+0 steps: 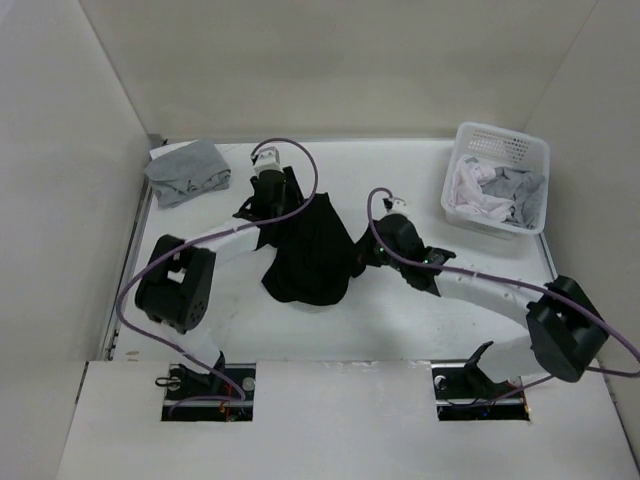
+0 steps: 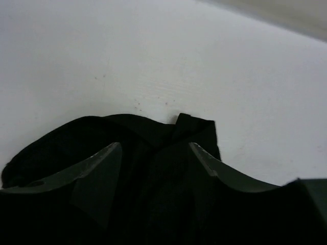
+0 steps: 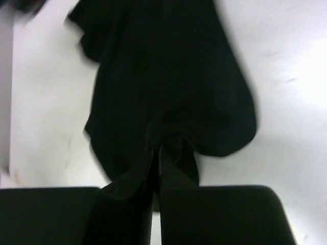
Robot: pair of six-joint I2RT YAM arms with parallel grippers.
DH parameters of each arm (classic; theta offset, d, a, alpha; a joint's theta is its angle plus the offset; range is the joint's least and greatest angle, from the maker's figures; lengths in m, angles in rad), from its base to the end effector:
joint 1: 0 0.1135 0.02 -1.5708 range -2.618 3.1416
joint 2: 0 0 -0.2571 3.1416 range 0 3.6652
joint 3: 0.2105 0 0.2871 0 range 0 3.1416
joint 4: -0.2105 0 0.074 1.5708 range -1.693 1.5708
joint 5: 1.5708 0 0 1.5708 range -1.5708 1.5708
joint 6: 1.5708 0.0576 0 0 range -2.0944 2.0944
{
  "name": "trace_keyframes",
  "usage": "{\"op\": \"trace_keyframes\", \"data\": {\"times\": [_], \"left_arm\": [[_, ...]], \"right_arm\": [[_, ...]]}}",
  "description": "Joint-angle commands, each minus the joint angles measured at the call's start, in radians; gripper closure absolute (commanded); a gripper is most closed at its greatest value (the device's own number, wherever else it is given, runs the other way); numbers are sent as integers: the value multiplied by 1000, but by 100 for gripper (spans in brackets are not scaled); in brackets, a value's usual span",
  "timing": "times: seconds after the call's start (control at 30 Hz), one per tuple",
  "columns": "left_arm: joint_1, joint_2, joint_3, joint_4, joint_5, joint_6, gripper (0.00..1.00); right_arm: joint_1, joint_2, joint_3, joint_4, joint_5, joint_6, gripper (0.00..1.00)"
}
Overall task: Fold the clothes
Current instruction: Flatten the tank top out
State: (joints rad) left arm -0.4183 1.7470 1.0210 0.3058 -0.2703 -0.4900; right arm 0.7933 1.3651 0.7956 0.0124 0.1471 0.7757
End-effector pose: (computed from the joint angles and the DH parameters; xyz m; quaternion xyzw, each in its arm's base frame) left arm 0.4020 -0.1619 0.1723 -0.1031 0.8282 -0.1349 0.5341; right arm 0.2498 0.2417 0.1951 0.0280 0.8722 0.2965 0.3880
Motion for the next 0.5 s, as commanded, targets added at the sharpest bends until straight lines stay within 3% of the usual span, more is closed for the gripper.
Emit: {"op": "trace_keyframes", "data": {"times": [0.0, 0.13, 0.3, 0.37, 0.4, 0.47], "left_arm": [[-44, -289, -128, 35, -161, -42, 49], [-135, -490, -399, -89, -187, -84, 65], [-173, -544, -544, -226, -213, -208, 65], [-147, -525, -605, -243, -208, -286, 62], [-142, -523, -610, -246, -207, -295, 62], [-115, -566, -654, -263, -219, -373, 65]], "right_arm": [[-122, 57, 27, 214, -43, 118, 93], [-194, 81, -56, 258, -69, 122, 88], [-297, 150, -118, 356, -119, 166, 85], [-354, 230, -80, 420, -241, 224, 81], [-360, 258, -53, 425, -274, 238, 76], [-358, 244, -39, 405, -238, 196, 56]]}}
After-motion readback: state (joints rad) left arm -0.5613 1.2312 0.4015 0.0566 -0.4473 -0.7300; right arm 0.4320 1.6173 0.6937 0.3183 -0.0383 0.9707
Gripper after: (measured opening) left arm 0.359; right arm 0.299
